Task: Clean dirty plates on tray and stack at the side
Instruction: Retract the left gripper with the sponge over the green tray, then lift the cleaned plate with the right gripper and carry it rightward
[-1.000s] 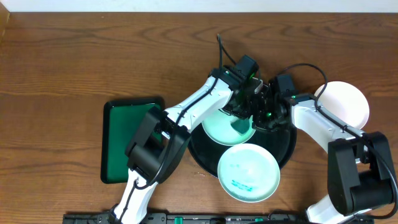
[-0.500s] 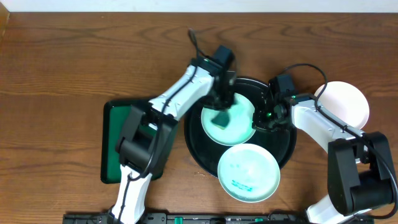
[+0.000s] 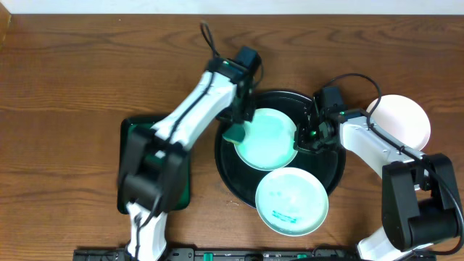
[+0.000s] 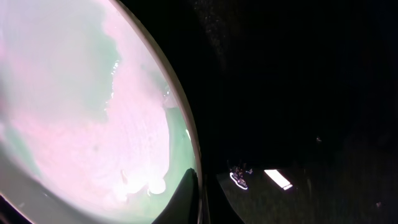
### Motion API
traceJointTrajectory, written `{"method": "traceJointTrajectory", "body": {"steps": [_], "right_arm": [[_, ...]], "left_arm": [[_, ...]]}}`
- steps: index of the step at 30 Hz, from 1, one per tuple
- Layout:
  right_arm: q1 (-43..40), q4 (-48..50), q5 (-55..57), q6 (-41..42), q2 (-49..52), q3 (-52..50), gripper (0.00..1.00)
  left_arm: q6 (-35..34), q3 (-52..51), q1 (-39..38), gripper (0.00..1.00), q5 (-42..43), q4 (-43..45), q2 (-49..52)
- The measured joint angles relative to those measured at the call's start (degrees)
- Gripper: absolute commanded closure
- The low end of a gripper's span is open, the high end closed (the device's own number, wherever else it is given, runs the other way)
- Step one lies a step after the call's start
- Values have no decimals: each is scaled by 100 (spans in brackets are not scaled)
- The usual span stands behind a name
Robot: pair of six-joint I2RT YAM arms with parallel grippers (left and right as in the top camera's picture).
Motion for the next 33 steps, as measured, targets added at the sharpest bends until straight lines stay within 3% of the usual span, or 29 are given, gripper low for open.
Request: {"method": "traceJointTrajectory", "body": {"steps": [7, 15, 24, 33], "right_arm": [[0, 24, 2, -96, 0, -2, 99], [0, -378, 157, -697, 13, 313, 99], [155, -1246, 990, -1563, -125, 1805, 99], [1034, -1591, 2387, -2116, -603, 2072, 99]], "left_arm": [[-219, 15, 140, 92, -649, -949, -1563], [-575, -9, 1204, 93, -894, -2002, -1698], [-614, -369, 2166, 93, -866, -2035, -1696], [-525, -1126, 2345, 93, -544, -1617, -1696]]}}
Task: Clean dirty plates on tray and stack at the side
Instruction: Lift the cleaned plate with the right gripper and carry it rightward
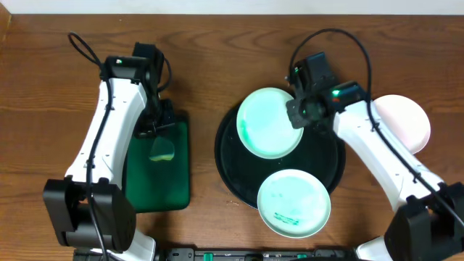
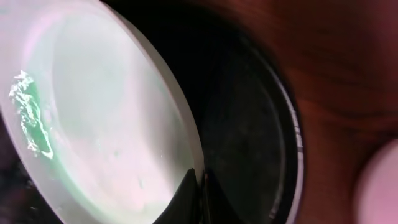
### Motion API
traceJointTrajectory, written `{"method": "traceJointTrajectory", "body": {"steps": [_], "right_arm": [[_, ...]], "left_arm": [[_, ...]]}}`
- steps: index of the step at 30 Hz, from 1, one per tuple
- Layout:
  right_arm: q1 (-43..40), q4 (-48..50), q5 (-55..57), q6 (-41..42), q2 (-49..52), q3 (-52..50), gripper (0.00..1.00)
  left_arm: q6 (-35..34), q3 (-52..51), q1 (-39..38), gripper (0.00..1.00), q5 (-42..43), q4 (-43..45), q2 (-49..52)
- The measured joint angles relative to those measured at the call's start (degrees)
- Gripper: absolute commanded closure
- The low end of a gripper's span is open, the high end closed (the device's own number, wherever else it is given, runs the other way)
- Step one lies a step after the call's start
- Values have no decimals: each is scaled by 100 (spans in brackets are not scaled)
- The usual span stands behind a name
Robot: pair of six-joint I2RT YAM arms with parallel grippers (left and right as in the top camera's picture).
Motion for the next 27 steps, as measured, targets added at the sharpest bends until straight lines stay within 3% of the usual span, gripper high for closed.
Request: {"method": "traceJointTrajectory", "body": {"steps": [27], "right_arm": [[2094, -142, 4572, -1961, -551, 0, 99]], "left_arm": [[42, -42, 0, 93, 125, 170, 0]]}}
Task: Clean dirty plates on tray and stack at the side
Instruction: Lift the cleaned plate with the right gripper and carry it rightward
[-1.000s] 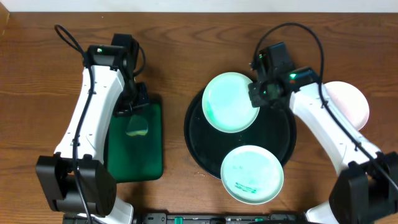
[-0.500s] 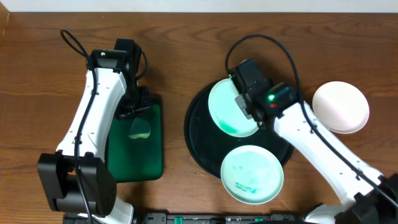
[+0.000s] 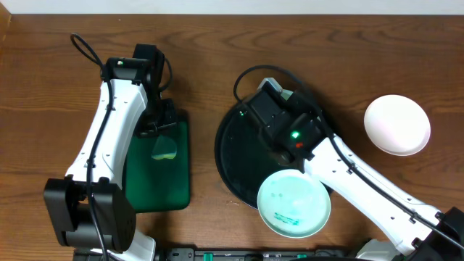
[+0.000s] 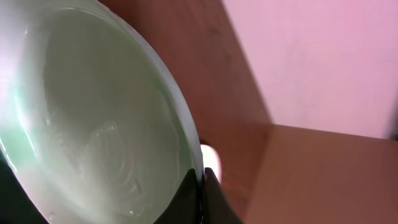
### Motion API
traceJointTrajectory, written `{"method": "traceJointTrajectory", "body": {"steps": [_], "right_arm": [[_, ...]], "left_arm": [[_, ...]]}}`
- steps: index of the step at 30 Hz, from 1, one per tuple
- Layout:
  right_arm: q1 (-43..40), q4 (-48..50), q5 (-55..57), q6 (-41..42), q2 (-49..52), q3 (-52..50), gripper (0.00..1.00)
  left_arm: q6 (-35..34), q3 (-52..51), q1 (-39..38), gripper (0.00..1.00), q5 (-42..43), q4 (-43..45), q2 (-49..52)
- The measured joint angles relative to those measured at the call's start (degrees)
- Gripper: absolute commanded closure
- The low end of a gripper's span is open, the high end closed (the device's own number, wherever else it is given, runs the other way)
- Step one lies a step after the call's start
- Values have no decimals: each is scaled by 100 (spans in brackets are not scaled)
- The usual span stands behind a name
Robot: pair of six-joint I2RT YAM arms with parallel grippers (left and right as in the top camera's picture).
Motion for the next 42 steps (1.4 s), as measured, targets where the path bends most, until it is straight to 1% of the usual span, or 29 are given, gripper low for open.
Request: {"method": "traceJointTrajectory", "body": {"steps": [8, 17, 21, 29, 34, 37, 40, 42], "right_arm": [[400, 118, 1021, -710, 0, 0, 99], [756, 404, 1843, -1574, 0, 0, 99], [756, 450, 2052, -1773, 0, 0, 99], [756, 487, 2218, -1899, 0, 0, 99], [756, 688, 2227, -1895, 0, 0, 99], [756, 811, 2050, -1683, -2, 0, 99], [752, 540, 1156, -881, -2, 7, 99], [695, 431, 61, -107, -4, 7, 99]], "left_arm": [[0, 0, 0, 93, 55, 50, 0], [0, 0, 0, 93, 94, 59, 0], [0, 0, 0, 93, 94, 66, 0], [0, 0, 0, 93, 114, 66, 0], [2, 0, 0, 93, 114, 68, 0], [0, 0, 0, 93, 120, 68, 0], [2, 0, 0, 93, 131, 66, 0], [0, 0, 0, 93, 133, 66, 0]]}}
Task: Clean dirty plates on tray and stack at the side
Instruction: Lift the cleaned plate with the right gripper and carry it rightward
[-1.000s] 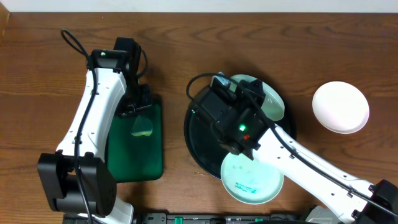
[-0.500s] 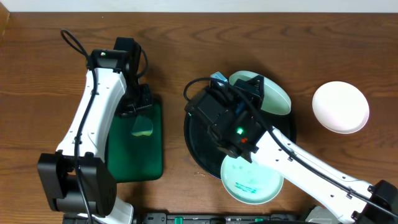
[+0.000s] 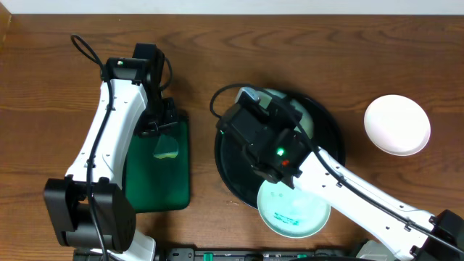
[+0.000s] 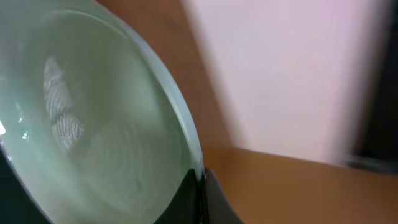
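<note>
My right gripper (image 4: 200, 177) is shut on the rim of a pale green plate (image 4: 93, 124), which is tipped up and fills the left of the right wrist view. Overhead, the raised right arm hides most of that plate (image 3: 303, 116) above the round black tray (image 3: 230, 170). A second pale green plate (image 3: 293, 214) with marks on it lies at the tray's front edge. My left gripper (image 3: 161, 136) hangs over the dark green mat (image 3: 156, 181), with the green sponge (image 3: 166, 149) at its fingertips. Its jaws are too small to read.
A white plate (image 3: 396, 125) lies upside down on the wooden table (image 3: 58, 87) to the right of the tray. Cables loop from both arms. The right arm (image 3: 341, 188) stretches across the tray from the front right.
My right wrist has shifted a little to the left over the tray, with the green plate still pinched and tipped up. The left arm and the sponge have not moved.
First the sponge in my left gripper was on the green plate in the tray while my right gripper held its rim. Then the left arm was back over the green mat and the plate was lifted at the tray's back. Since then it is tipped up, high over the tray.
</note>
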### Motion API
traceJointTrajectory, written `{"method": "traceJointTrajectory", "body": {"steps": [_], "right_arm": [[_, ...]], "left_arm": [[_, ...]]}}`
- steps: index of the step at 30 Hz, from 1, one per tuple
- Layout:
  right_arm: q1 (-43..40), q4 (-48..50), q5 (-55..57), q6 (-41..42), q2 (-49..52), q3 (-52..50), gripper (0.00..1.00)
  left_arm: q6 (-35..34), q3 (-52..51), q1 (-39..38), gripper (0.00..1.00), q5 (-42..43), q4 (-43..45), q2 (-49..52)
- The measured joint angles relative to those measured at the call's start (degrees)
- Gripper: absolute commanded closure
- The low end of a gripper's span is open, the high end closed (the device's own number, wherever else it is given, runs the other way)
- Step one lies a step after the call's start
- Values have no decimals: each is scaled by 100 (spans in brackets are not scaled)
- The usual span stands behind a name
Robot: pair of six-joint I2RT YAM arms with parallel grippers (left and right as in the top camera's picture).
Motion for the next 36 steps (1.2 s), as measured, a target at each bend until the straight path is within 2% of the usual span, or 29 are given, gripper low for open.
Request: {"method": "traceJointTrajectory", "body": {"steps": [3, 6, 8, 11, 14, 17, 20, 23, 27, 32, 36], "right_arm": [[-208, 46, -1733, 925, 0, 0, 99], [-470, -11, -2159, 1261, 0, 0, 99], [-619, -219, -1725, 1204, 0, 0, 99], [-789, -404, -450, 706, 0, 0, 99], [-951, 107, 866, -7, 0, 0, 99], [-968, 210, 1394, -358, -2, 0, 99], [-966, 136, 1453, -402, -2, 0, 99], [-970, -289, 765, 31, -2, 7, 99], [-1141, -409, -1161, 1296, -2, 4, 99], [-1768, -175, -3049, 2771, -2, -2, 99], [-2553, -151, -4044, 3438, -2, -7, 99]], "left_arm": [[0, 0, 0, 93, 0, 2, 0], [0, 0, 0, 93, 0, 0, 0], [0, 0, 0, 93, 0, -4, 0], [0, 0, 0, 93, 0, 2, 0], [0, 0, 0, 93, 2, 17, 0], [2, 0, 0, 93, 0, 22, 0], [2, 0, 0, 93, 0, 22, 0], [0, 0, 0, 93, 0, 22, 0], [2, 0, 0, 93, 0, 22, 0], [2, 0, 0, 93, 0, 22, 0], [2, 0, 0, 93, 2, 26, 0]]}}
